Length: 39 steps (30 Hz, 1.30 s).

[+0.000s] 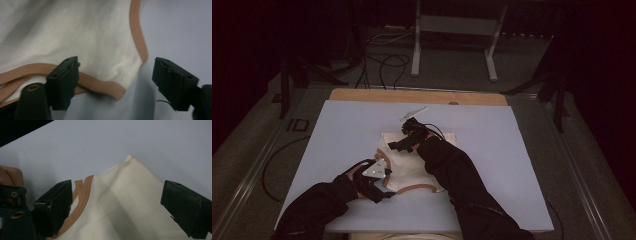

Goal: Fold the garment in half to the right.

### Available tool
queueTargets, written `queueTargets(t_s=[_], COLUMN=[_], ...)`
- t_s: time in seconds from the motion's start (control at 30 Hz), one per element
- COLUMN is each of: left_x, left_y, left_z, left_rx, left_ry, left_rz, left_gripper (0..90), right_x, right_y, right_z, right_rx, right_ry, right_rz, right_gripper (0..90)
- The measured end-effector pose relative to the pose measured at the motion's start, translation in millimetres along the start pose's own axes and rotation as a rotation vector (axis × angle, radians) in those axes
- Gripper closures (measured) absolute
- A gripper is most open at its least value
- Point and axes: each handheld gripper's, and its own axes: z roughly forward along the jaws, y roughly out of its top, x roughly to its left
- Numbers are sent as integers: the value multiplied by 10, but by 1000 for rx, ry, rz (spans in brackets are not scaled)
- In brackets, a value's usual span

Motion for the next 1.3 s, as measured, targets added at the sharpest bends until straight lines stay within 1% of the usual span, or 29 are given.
queueTargets(t_s=[0.07, 0.1, 0.2, 0.27, 0.37, 0.47, 0.6, 0.67, 0.7, 0.8, 0.83, 0.87, 0.97, 1.0, 1.07, 1.1, 1.13, 1.17, 1.2, 1.23, 1.27, 1.3], left_x=[17, 25, 56, 73, 79, 87, 116, 133, 138, 149, 145, 141, 149, 151, 149, 146, 145, 148, 147, 147, 148, 148], left_y=[-13, -20, -29, -36, -25, -15, 12, 20, 23, 33, 44, 52, 49, 45, 45, 45, 43, 43, 43, 43, 44, 44], left_z=[16, 19, 31, 38, 42, 48, 60, 64, 68, 75, 87, 91, 93, 94, 95, 95, 98, 97, 97, 97, 96, 96], left_rx=[11, 14, -7, -21, -21, -22, -16, -12, -14, -8, -7, -1, -7, -10, -10, -10, -15, -14, -12, -12, -10, -10], left_ry=[12, 28, 48, 54, 63, 67, 96, 104, 111, 114, 117, 118, 111, 109, 109, 110, 110, 109, 110, 110, 109, 109], left_rz=[5, 16, 5, -4, 6, 1, -1, -2, -3, -4, 1, -2, -14, -20, -21, -21, -22, -20, -17, -17, -18, -18], left_gripper=[257, 281, 321, 380, 433, 480, 623, 683, 729, 797, 797, 828, 833, 836, 836, 836, 837, 837, 837, 838, 837, 837], right_x=[-4, -8, -16, -20, -13, 3, 9, 12, 11, 12, 8, -12, -20, -29, -44, -56, -83, -83, -106, -106, -113, -113], right_y=[-7, -8, -7, -3, 5, 16, 50, 71, 79, 94, 100, 117, 136, 164, 180, 198, 233, 233, 268, 268, 304, 304], right_z=[25, 39, 68, 84, 114, 147, 204, 234, 245, 270, 284, 330, 351, 370, 380, 391, 409, 409, 440, 440, 472, 472], right_rx=[3, 4, 12, 14, 18, 22, 32, 29, 29, 30, 31, 36, 34, 40, 37, 37, 31, 31, 27, 27, 24, 24], right_ry=[3, 2, 1, 2, 5, 12, 13, 18, 18, 19, 17, 12, 9, -5, -6, -10, -19, -19, -36, -36, -70, -70], right_rz=[8, 9, 11, 12, 14, 13, 5, 8, 2, -3, -5, -12, -9, -1, -6, 0, 18, 18, 33, 33, 41, 41], right_gripper=[103, 103, 104, 112, 121, 121, 123, 128, 128, 128, 129, 130, 129, 129, 128, 128, 126, 126, 126, 126, 127, 127])
